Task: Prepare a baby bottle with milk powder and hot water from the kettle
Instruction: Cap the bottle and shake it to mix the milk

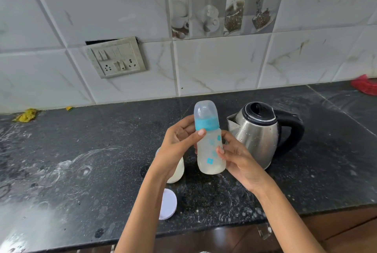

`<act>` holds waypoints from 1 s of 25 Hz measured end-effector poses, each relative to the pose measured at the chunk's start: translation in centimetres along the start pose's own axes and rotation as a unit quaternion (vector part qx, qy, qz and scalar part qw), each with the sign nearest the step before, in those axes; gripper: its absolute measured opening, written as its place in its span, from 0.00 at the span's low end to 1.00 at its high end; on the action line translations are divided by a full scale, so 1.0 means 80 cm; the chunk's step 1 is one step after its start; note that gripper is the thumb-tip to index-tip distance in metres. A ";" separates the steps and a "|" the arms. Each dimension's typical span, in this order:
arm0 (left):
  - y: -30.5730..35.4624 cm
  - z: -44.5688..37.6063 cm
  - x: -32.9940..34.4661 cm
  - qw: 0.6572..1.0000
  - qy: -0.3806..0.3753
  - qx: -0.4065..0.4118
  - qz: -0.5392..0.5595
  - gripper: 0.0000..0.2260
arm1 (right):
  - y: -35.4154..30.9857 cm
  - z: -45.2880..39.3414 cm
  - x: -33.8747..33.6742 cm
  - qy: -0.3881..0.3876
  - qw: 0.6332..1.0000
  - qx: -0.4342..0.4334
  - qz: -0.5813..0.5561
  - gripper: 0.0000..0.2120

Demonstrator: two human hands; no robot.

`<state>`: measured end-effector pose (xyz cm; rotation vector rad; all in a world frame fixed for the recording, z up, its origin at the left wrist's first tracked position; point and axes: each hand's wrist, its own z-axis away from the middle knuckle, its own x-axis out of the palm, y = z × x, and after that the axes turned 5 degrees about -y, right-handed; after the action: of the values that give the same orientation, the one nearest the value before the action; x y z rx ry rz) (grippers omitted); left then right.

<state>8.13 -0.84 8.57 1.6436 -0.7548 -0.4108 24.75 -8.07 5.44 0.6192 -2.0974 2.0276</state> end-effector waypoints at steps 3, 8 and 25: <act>0.001 -0.002 -0.002 1.000 -0.012 0.009 0.015 0.20 | -0.003 0.001 0.001 -0.012 1.000 -0.011 0.006 0.35; 0.002 -0.003 0.019 0.987 0.151 0.010 -0.050 0.24 | 0.002 0.003 0.010 0.107 0.970 -0.090 0.200 0.28; 0.016 -0.004 0.028 0.974 0.124 0.064 -0.177 0.18 | 0.001 0.015 0.019 0.201 0.901 -0.168 0.345 0.24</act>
<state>9.60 -2.20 10.20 1.9151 -0.3043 -0.4029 23.55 -9.50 5.85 -0.6378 -2.4939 1.7514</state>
